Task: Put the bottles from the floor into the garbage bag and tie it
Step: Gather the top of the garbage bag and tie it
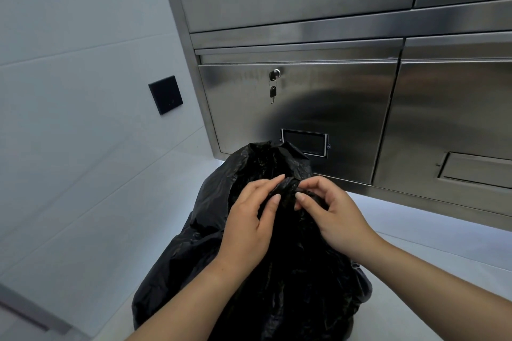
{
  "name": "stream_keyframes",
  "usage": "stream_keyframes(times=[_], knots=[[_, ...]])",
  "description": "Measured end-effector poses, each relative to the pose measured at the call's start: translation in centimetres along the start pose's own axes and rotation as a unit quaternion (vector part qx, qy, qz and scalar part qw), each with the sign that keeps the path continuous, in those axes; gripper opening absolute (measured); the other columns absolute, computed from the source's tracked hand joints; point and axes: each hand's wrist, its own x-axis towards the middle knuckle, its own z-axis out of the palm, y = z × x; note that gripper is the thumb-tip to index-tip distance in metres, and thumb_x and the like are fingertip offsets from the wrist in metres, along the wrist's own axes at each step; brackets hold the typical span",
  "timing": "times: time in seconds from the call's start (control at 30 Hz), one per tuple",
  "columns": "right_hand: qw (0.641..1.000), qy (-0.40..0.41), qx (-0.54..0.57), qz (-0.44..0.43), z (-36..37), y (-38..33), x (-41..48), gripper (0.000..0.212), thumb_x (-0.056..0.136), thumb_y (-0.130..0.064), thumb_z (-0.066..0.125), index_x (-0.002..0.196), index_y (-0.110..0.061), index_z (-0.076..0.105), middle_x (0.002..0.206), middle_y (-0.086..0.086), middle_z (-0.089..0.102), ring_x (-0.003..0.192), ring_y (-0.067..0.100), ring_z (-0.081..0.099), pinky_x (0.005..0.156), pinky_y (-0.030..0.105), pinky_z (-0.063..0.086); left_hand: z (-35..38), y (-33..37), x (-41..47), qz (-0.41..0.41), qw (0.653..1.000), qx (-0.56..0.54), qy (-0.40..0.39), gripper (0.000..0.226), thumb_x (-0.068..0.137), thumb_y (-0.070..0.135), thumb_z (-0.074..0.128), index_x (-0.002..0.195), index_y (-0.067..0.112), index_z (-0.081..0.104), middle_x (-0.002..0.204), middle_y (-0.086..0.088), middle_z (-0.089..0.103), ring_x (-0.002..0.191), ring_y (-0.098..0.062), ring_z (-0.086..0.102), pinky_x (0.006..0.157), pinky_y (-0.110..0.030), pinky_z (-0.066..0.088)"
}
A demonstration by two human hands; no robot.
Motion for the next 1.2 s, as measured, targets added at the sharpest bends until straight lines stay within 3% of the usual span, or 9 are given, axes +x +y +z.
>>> stream_keyframes(times=[0.17,0.37,0.5,0.73,0.97,1.2], knots=[[1.000,-0.016,-0.002,-0.004,1.0,-0.3,0.0,0.009,0.089,-0.015,0.059,0.091,-0.024,0.058,0.076,-0.004,0.068,0.077,0.005,0.065,0.075,0.014,0.047,-0.1,0.0,-0.1,-0.049,0.997,-0.059,-0.024,0.035,0.093,0.020,0.054,0.123,0.039,0.055,0.112,0.034,0.060,0.112,0.014,0.051,0.090,-0.001,0.035],[0.999,-0.029,0.014,0.021,0.9,-0.3,-0.3,0.027,0.080,-0.017,0.071,0.101,-0.026,0.056,0.089,-0.010,0.072,0.084,0.003,0.067,0.076,0.016,0.049,-0.3,-0.2,0.2,-0.058,0.997,-0.045,0.026,0.024,0.087,0.013,0.060,0.098,0.033,0.069,0.093,0.019,0.071,0.093,0.006,0.062,0.078,-0.006,0.044],[0.998,-0.040,-0.034,0.029,0.5,0.0,-0.6,0.043,0.071,-0.020,0.079,0.103,-0.034,0.055,0.096,-0.015,0.071,0.092,-0.001,0.065,0.083,0.019,0.048,-0.6,-0.2,0.5,-0.055,0.997,-0.020,0.052,0.031,0.086,0.011,0.061,0.092,0.041,0.067,0.091,0.025,0.068,0.091,0.010,0.061,0.077,-0.003,0.042],[0.998,-0.002,-0.050,-0.037,0.1,-0.4,-0.6,0.037,0.076,-0.021,0.073,0.103,-0.042,0.058,0.097,-0.019,0.067,0.095,0.000,0.063,0.079,0.010,0.046,-0.7,-0.5,0.5,-0.074,0.996,-0.026,0.041,0.022,0.090,0.018,0.058,0.102,0.033,0.069,0.097,0.021,0.069,0.095,0.009,0.061,0.079,-0.004,0.043],[0.998,0.029,-0.045,-0.030,0.8,0.1,-0.4,0.019,0.082,-0.023,0.068,0.096,-0.035,0.064,0.094,-0.022,0.068,0.089,-0.004,0.063,0.076,0.008,0.046,-1.0,-0.5,0.5,-0.051,0.998,-0.007,0.035,0.029,0.093,0.019,0.052,0.118,0.029,0.062,0.108,0.025,0.061,0.107,0.014,0.051,0.088,0.000,0.034],[0.996,0.062,-0.068,-0.021,0.0,0.4,0.0,0.018,0.083,-0.024,0.067,0.096,-0.036,0.063,0.093,-0.025,0.067,0.088,-0.005,0.062,0.074,0.006,0.044,-1.6,-0.7,0.8,-0.052,0.997,-0.001,0.054,0.028,0.093,0.019,0.053,0.116,0.031,0.062,0.121,0.014,0.057,0.115,0.014,0.044,0.094,0.001,0.028]])
